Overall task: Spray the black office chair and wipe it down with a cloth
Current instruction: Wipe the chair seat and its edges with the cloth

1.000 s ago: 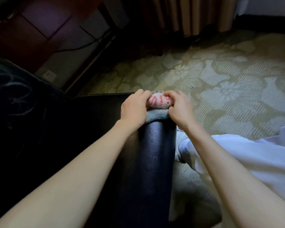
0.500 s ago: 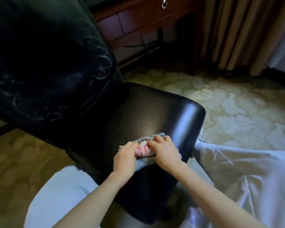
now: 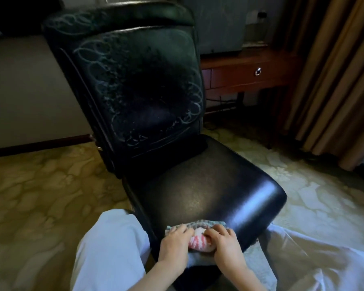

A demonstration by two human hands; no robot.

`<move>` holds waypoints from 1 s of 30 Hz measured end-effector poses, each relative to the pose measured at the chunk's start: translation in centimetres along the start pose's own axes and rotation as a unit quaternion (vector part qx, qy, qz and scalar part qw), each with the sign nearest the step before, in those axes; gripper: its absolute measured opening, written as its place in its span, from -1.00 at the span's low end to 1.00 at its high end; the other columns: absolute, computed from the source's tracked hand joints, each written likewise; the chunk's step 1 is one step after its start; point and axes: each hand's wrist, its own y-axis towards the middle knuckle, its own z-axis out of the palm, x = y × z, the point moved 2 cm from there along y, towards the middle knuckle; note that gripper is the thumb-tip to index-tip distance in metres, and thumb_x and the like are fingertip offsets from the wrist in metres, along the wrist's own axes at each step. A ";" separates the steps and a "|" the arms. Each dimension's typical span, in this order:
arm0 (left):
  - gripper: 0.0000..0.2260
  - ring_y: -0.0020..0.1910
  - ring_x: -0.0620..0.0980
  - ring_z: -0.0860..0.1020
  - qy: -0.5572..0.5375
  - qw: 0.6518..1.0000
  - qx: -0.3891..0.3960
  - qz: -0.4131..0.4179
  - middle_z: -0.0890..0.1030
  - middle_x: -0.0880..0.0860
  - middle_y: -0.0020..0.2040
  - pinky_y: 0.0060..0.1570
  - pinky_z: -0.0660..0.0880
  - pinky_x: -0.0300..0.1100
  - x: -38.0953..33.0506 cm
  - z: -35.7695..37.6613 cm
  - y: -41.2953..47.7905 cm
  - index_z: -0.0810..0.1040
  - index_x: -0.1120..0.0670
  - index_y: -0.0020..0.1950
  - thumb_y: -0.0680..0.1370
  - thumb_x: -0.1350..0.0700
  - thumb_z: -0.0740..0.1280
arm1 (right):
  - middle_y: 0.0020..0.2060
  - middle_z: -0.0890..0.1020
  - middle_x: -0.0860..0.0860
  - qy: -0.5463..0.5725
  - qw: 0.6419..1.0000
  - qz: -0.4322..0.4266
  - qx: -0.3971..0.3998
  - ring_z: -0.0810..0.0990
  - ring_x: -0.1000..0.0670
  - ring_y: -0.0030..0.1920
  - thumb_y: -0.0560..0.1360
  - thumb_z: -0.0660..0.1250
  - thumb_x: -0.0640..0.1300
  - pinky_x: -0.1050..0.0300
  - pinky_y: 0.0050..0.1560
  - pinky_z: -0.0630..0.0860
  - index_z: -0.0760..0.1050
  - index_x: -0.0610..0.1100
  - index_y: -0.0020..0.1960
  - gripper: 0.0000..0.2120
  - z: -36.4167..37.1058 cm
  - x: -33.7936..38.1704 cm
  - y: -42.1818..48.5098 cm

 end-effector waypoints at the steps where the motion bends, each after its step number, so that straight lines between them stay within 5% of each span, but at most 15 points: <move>1: -0.58 0.29 -0.05 0.41 -0.002 1.000 0.000 -0.003 0.42 -0.10 0.28 0.20 0.44 -0.15 0.2 0.1 -0.3 0.43 -0.09 0.29 0.46 -0.10 0.37 | -0.04 0.61 0.14 0.002 1.000 0.003 0.004 0.56 0.02 -0.21 0.03 0.61 -0.04 0.20 -0.23 0.56 0.53 0.18 0.00 -0.43 0.1 0.0 0.0; 5: -0.84 -0.25 -0.09 0.61 -0.050 0.997 -0.057 -0.006 0.49 -0.13 -0.13 -0.44 0.53 -0.31 0.8 1.2 -0.6 0.55 -0.08 -0.20 0.24 0.07 0.38 | -0.15 0.62 0.13 0.031 0.999 -0.002 0.038 0.58 0.00 -0.38 0.12 0.41 -0.10 0.33 -0.16 0.40 0.41 0.19 0.00 -0.51 0.6 -0.2 0.4; 8: -0.83 -0.44 -0.12 0.57 -0.067 0.998 -0.012 -0.014 0.53 -0.12 -0.28 -0.62 0.41 -0.36 0.6 2.3 -0.4 0.55 -0.04 -0.36 0.25 -0.03 0.18 | -0.13 0.62 0.13 0.039 0.999 -0.034 0.011 0.60 -0.01 -0.41 0.22 0.17 0.02 0.31 -0.15 0.32 0.38 0.20 0.00 -0.65 0.5 -0.2 0.6; 10: -0.76 -0.50 -0.20 0.51 -0.059 0.997 0.010 -0.039 0.52 -0.13 -0.39 -0.63 0.36 -0.41 0.4 2.4 -0.6 0.55 -0.06 -0.43 0.14 -0.20 0.32 | -0.07 0.60 0.18 0.039 0.998 -0.051 0.008 0.65 0.02 -0.26 0.22 0.21 0.20 0.31 -0.10 0.34 0.38 0.21 0.03 -0.62 -0.2 0.2 0.4; 13: -0.47 -0.57 -0.27 0.39 -0.044 0.998 -0.008 -0.054 0.43 -0.16 -0.52 -0.66 0.25 -0.43 0.0 2.7 -0.7 0.55 -0.12 -0.48 -0.30 -0.40 0.42 | -0.07 0.59 0.23 0.031 0.998 -0.051 0.032 0.60 0.16 -0.20 0.17 0.18 0.45 0.36 -0.09 0.36 0.38 0.23 0.05 -0.47 -1.6 0.4 0.1; 15: -0.55 -0.61 -0.21 0.41 -0.039 0.997 -0.017 -0.058 0.44 -0.15 -0.54 -0.70 0.26 -0.37 -0.8 3.2 -0.9 0.60 -0.19 -0.47 0.06 -0.55 0.30 | -0.01 0.55 0.26 0.073 0.995 -0.048 0.057 0.54 0.23 -0.20 0.14 0.20 0.45 0.44 -0.06 0.33 0.38 0.24 0.04 -0.47 -2.0 0.3 0.1; 17: -0.47 -0.63 -0.05 0.47 -0.016 0.997 -0.049 -0.048 0.47 -0.11 -0.53 -0.74 0.30 -0.24 -1.6 4.4 -0.4 0.64 -0.31 -0.36 0.61 -0.25 -0.04 | 0.06 0.44 0.27 0.072 0.996 -0.045 0.035 0.49 0.26 -0.14 0.16 0.20 0.39 0.56 0.12 0.22 0.35 0.28 0.06 -0.51 -3.2 0.3 -0.1; 19: -0.39 -0.64 0.04 0.47 0.028 0.990 -0.111 -0.087 0.47 -0.10 -0.53 -0.77 0.29 -0.16 -2.3 4.7 0.3 0.63 -0.37 -0.28 0.67 -0.02 -0.12 | 0.07 0.40 0.30 0.083 0.991 -0.052 0.086 0.44 0.30 -0.10 0.20 0.21 0.33 0.62 0.22 0.07 0.28 0.39 0.13 -0.50 -5.8 1.0 -0.5; 21: -0.52 -0.64 0.00 0.47 0.024 0.990 -0.092 -0.103 0.48 -0.11 -0.52 -0.75 0.32 -0.17 -2.9 5.0 0.7 0.63 -0.40 -0.24 0.60 0.04 0.03 | 0.16 0.36 0.40 0.032 0.996 -0.084 -0.005 0.42 0.35 -0.03 0.27 0.27 0.32 0.59 0.27 0.09 0.23 0.43 0.23 -0.46 -1.3 -5.8 1.3; 24: -0.84 -0.60 -0.16 0.49 -0.056 0.990 -0.058 -0.117 0.51 -0.13 -0.51 -0.63 0.37 -0.32 -4.4 5.2 1.5 0.62 -0.29 -0.41 0.24 -0.23 0.25 | 0.36 0.26 0.42 0.119 0.989 -0.084 0.001 0.60 0.13 -0.06 0.32 0.29 0.46 0.34 0.46 0.00 0.12 0.24 0.46 -0.20 2.8 -9.9 2.8; 26: -0.73 -0.63 -0.20 0.47 -0.125 0.983 -0.090 -0.103 0.51 -0.07 -0.56 -0.58 0.35 -0.37 -5.1 5.9 2.9 0.60 -0.19 -0.50 0.17 -0.29 0.19 | 0.26 0.41 0.37 0.051 0.996 -0.067 0.030 0.58 0.15 -0.16 0.43 0.20 0.35 0.52 0.29 0.12 0.12 0.43 0.35 -0.47 0.3 -10.2 2.9; 28: -0.69 -0.63 -0.22 0.45 -0.157 0.977 -0.091 -0.112 0.51 -0.06 -0.59 -0.54 0.33 -0.39 -6.2 6.0 4.0 0.60 -0.16 -0.54 0.03 -0.36 0.32 | 0.05 0.56 0.32 0.058 0.995 -0.024 0.083 0.65 0.06 -0.20 0.34 0.20 0.19 0.55 0.09 0.27 0.18 0.56 0.17 -0.53 -5.0 -7.1 2.6; 30: -0.63 -0.43 -0.21 0.57 -0.191 0.974 0.048 -0.109 0.62 -0.07 -0.40 -0.37 0.42 -0.37 -8.2 3.3 3.9 0.68 -0.17 -0.37 -0.02 -0.36 0.49 | -0.02 0.53 0.42 0.023 0.999 -0.026 0.032 0.65 0.09 -0.20 0.26 0.18 0.13 0.62 0.08 0.23 0.28 0.48 0.11 -0.55 -6.0 -7.8 2.6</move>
